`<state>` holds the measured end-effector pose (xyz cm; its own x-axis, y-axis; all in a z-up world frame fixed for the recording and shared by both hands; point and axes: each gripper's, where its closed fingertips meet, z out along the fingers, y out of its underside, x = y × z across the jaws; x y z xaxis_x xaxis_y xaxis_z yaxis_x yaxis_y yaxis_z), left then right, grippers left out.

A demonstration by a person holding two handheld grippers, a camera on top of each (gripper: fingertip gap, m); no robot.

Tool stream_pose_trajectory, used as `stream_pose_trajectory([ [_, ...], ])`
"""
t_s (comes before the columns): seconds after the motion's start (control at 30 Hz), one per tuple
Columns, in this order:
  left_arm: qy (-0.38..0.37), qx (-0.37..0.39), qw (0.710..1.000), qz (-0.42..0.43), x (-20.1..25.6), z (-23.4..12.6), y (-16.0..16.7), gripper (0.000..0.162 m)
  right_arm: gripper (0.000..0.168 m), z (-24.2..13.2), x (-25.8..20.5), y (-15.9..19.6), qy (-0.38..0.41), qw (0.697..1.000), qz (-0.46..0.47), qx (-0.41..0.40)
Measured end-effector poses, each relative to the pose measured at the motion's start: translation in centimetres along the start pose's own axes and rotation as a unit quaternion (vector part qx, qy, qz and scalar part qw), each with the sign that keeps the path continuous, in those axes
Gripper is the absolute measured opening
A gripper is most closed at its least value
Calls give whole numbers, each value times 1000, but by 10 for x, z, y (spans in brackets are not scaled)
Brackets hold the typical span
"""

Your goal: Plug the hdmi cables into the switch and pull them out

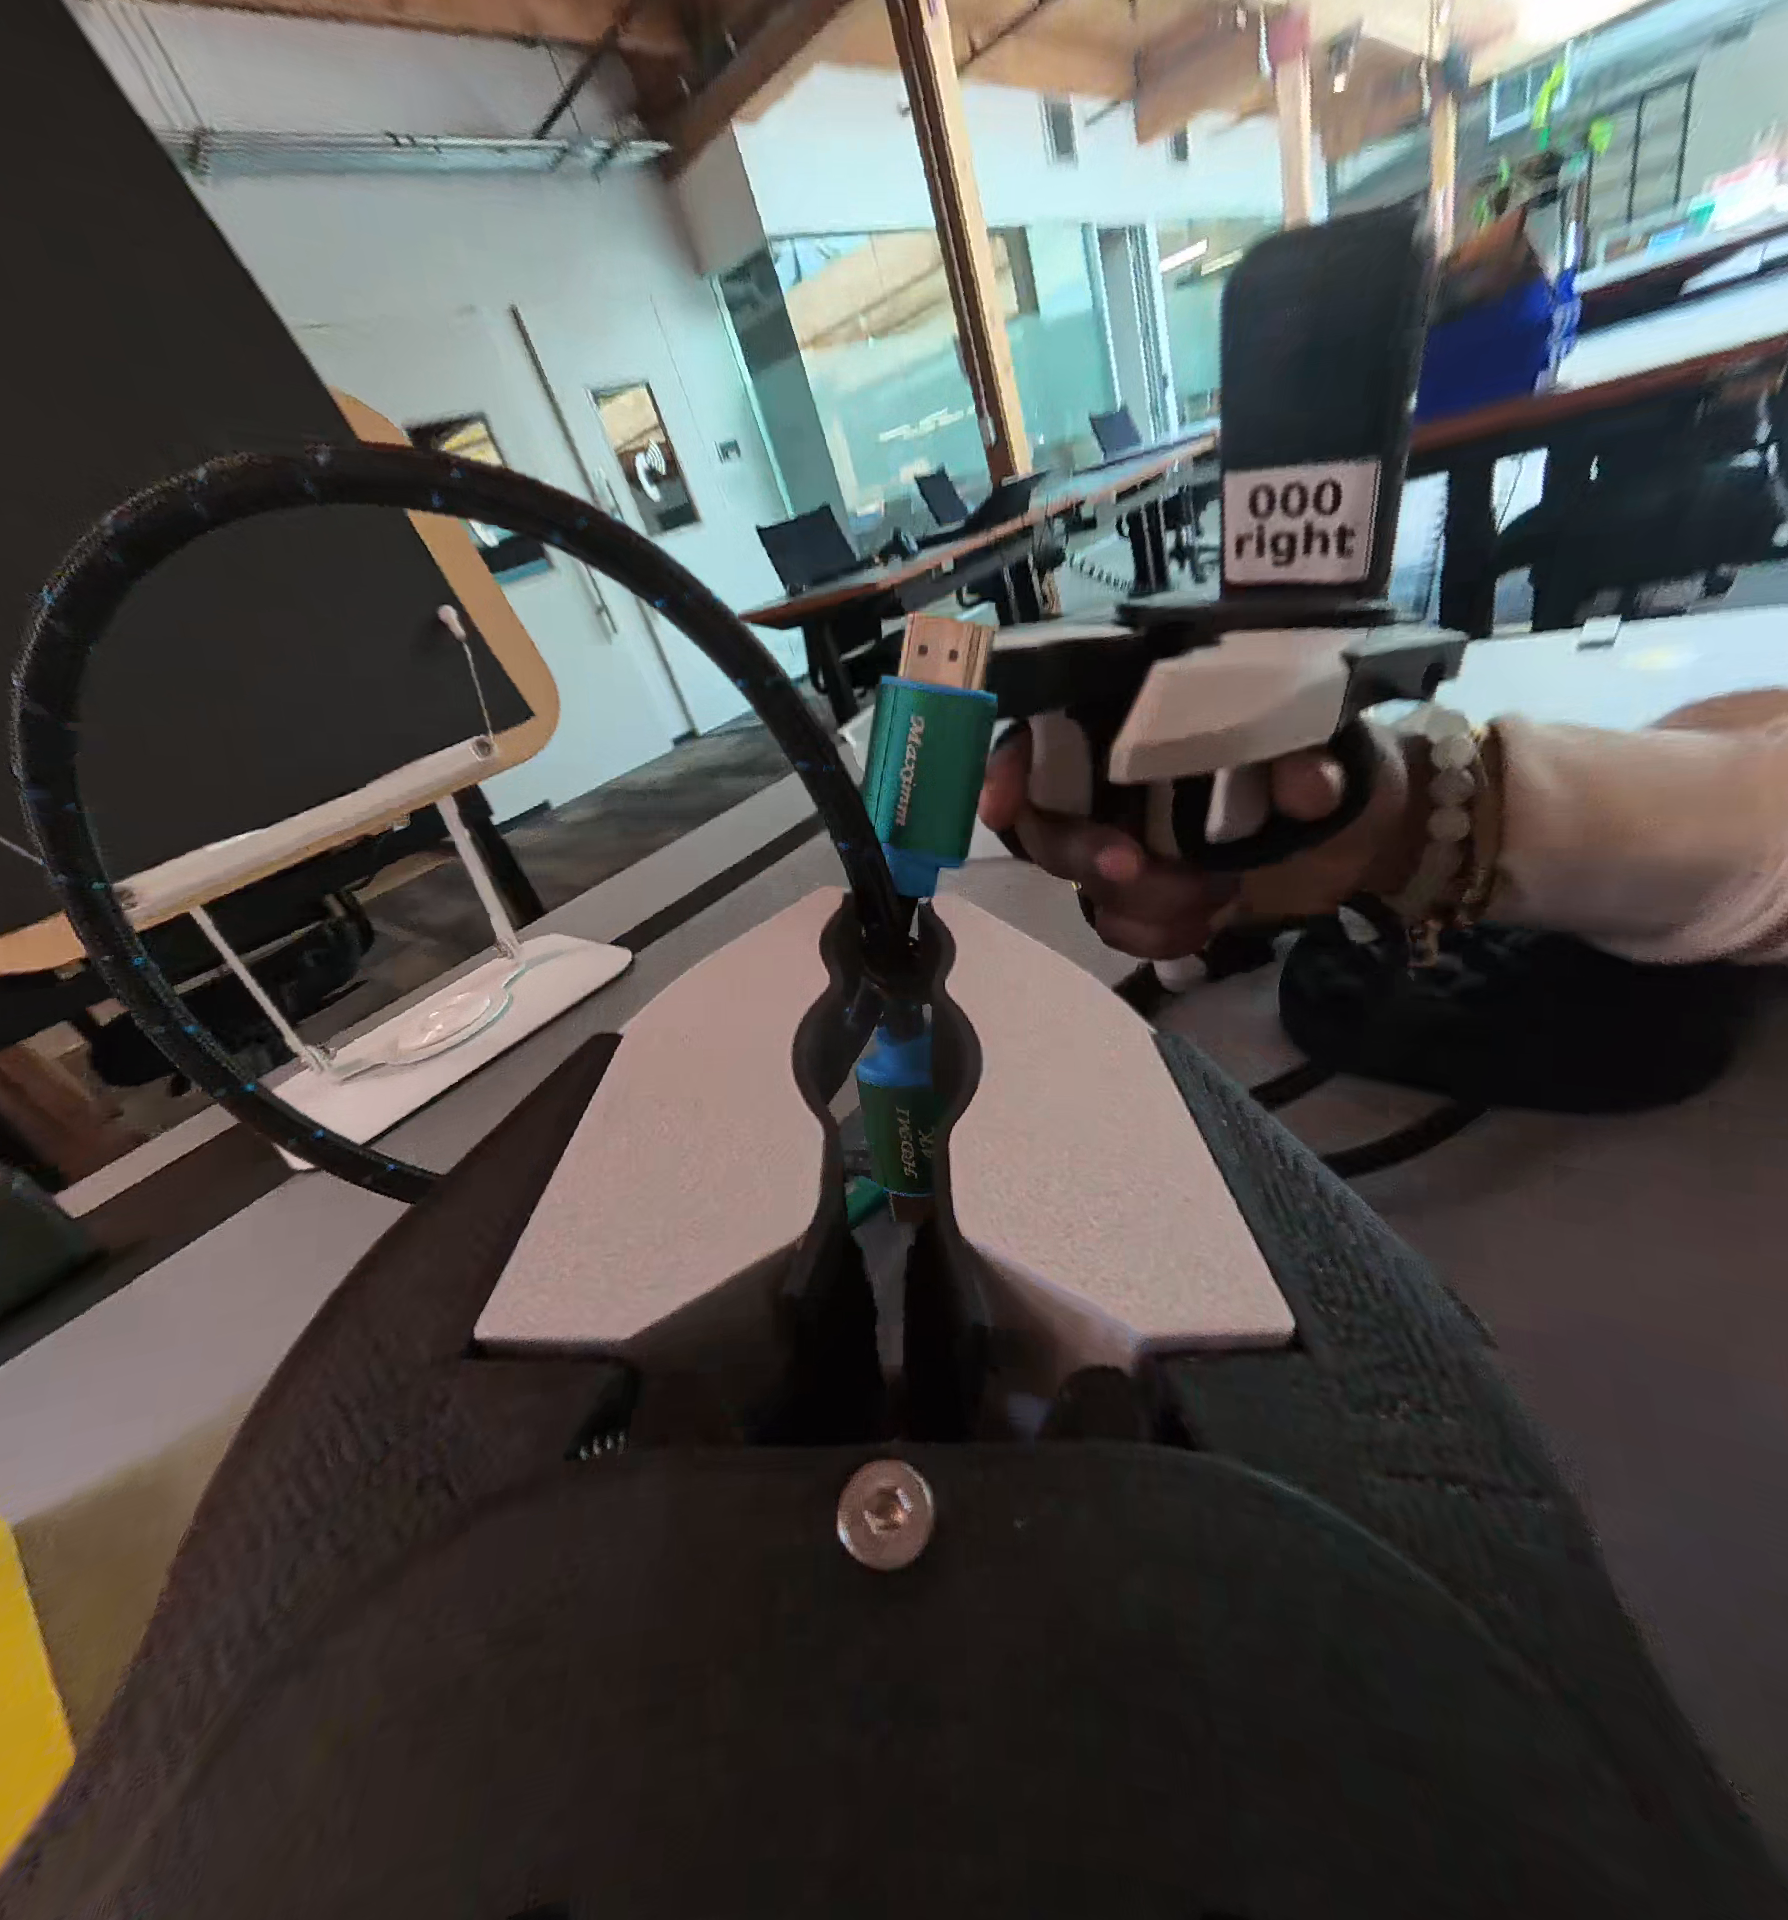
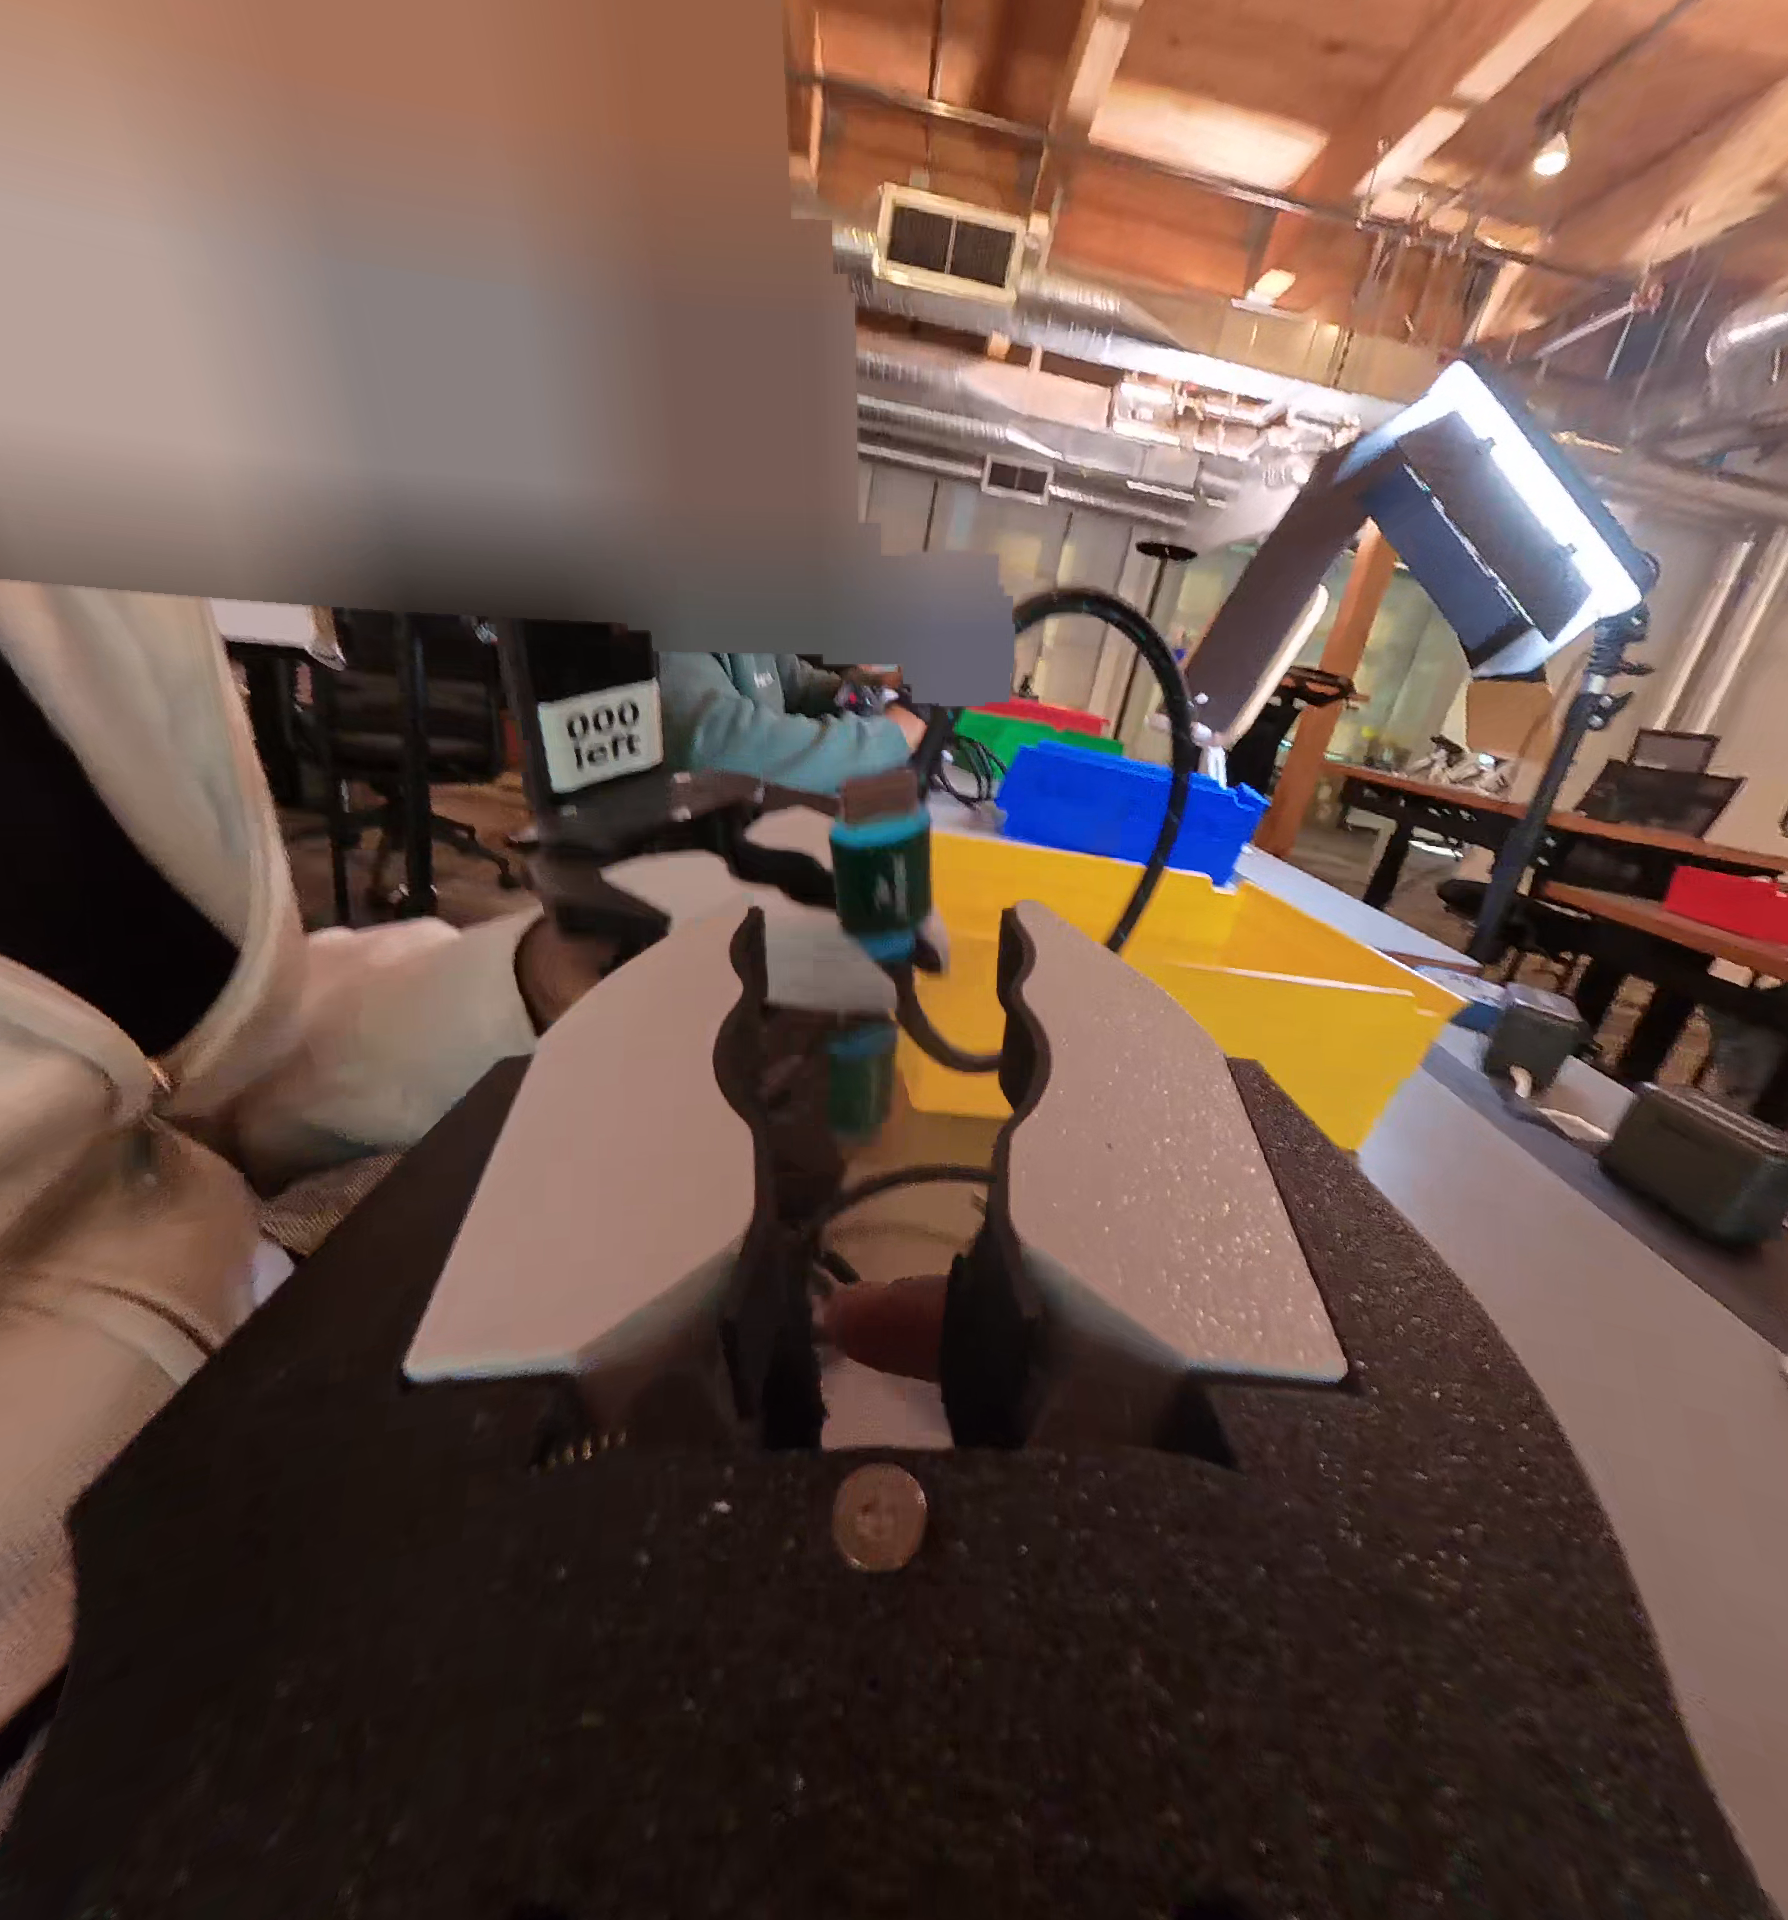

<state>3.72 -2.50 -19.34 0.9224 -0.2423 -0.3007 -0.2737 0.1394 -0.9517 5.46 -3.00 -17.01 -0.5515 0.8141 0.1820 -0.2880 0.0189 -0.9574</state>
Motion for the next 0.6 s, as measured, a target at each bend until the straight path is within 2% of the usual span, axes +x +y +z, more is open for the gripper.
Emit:
stream_pose_trajectory([
  [0.13,9,-23,999,40,15,9,4,10,36,9,-4,6,-4,1000,9,-14],
  [0.17,10,-29,998,47,17,11,6,10,24,9,-7,8,-11,1000,-2,-23],
  [0.2,8,-34,998,54,19,11,7,11,22,8,-9,8,-13,999,-14,-27],
  [0.27,3,-36,998,56,20,13,7,11,21,4,-8,6,-10,999,-34,-32],
  [0.43,-29,-92,990,103,10,15,21,10,21,-12,1,-18,-10,1000,-5,25],
  [0.6,-13,-90,994,55,8,12,27,11,21,-13,4,-16,-6,1000,13,22],
])
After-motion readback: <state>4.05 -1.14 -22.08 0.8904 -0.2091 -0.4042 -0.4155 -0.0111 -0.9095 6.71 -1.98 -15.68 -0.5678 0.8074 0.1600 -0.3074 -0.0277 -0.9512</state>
